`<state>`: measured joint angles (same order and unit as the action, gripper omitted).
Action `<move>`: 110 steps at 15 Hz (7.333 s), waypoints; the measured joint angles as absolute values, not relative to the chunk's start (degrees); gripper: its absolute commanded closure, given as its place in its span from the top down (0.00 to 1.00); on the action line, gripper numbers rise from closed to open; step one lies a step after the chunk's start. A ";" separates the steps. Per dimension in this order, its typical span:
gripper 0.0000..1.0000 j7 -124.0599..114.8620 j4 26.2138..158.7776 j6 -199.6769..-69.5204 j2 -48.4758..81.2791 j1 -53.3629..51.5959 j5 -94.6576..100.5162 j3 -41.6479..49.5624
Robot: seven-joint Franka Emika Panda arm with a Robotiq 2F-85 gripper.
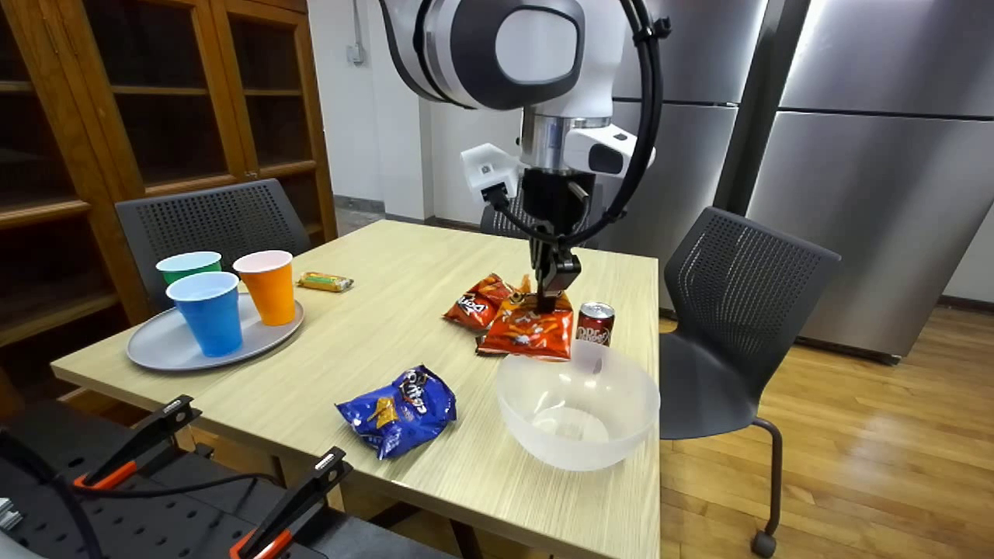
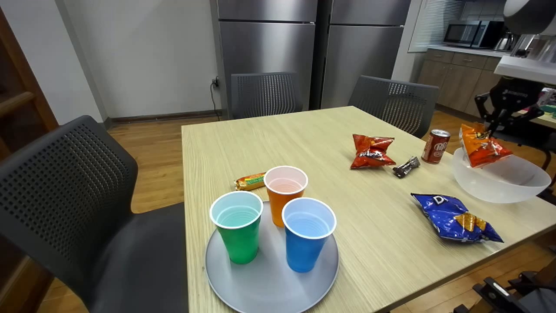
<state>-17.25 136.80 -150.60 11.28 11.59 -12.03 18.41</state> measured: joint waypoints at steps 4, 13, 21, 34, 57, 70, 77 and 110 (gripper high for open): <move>0.00 -18.62 136.37 -150.60 13.20 13.15 -12.06 19.51; 0.00 -20.27 130.35 -150.40 21.19 14.86 -14.96 19.51; 0.00 -22.00 122.99 -148.36 29.01 14.94 -16.49 19.16; 0.77 -22.45 117.53 -144.53 33.67 14.51 -16.40 18.18; 1.00 -5.06 137.26 -143.62 9.25 5.14 -0.46 9.48; 1.00 13.14 144.15 -134.83 9.12 5.06 7.61 6.74; 1.00 15.72 146.93 -134.68 11.34 5.27 9.75 6.89; 0.00 15.72 132.40 -135.93 28.79 6.13 7.92 4.50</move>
